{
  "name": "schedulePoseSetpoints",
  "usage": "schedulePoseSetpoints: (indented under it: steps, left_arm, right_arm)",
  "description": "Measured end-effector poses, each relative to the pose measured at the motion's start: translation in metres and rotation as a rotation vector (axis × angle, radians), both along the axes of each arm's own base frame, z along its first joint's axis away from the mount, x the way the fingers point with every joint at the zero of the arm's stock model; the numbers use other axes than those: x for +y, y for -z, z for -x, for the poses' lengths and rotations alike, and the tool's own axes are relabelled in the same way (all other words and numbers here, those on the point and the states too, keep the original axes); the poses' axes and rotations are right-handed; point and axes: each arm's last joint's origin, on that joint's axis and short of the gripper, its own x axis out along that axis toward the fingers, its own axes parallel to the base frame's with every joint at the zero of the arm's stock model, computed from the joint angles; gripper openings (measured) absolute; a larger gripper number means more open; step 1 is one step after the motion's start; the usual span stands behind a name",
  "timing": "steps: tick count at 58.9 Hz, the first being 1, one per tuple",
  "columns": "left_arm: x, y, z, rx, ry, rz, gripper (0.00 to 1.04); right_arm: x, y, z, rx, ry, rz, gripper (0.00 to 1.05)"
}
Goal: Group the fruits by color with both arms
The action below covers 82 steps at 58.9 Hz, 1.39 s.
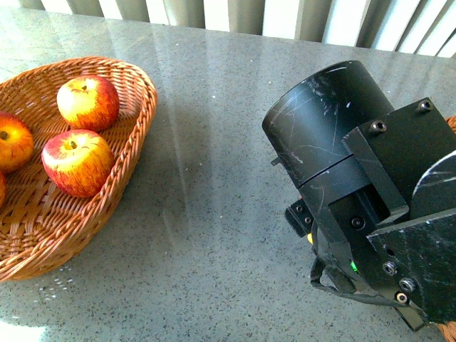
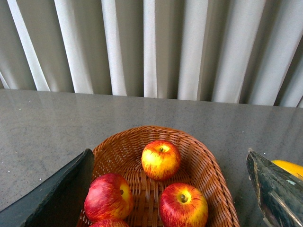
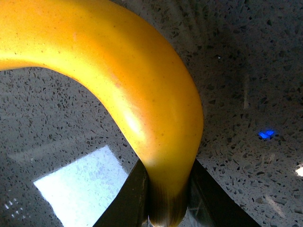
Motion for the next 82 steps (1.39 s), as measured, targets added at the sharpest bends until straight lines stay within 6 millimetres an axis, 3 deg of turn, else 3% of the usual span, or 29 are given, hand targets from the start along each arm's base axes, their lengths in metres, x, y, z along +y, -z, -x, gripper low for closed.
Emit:
schedulePoseSetpoints:
  steps: [31,60,70,82]
  left_arm:
    - [0.0,0.0,0.0,0.0,0.0,0.0,0.96]
    - [0.0,0.0,0.0,0.0,0.0,0.0,0.96]
    - [0.0,0.0,0.0,0.0,0.0,0.0,0.96]
    - [0.0,0.0,0.0,0.0,0.0,0.0,0.96]
  right_arm:
    - [0.005,-0.005,-0.005,-0.074,-0.029,-0.016,0.14]
    - [0.015,-0.035,-0.007,-0.194,-0.115,-0.13,0.13]
    - [0.006,-0.054,0.03,-0.238,-0.121,-0.1,0.13]
    - [-0.016,-0.064,0.043,-0.238,-0.065,-0.024,0.13]
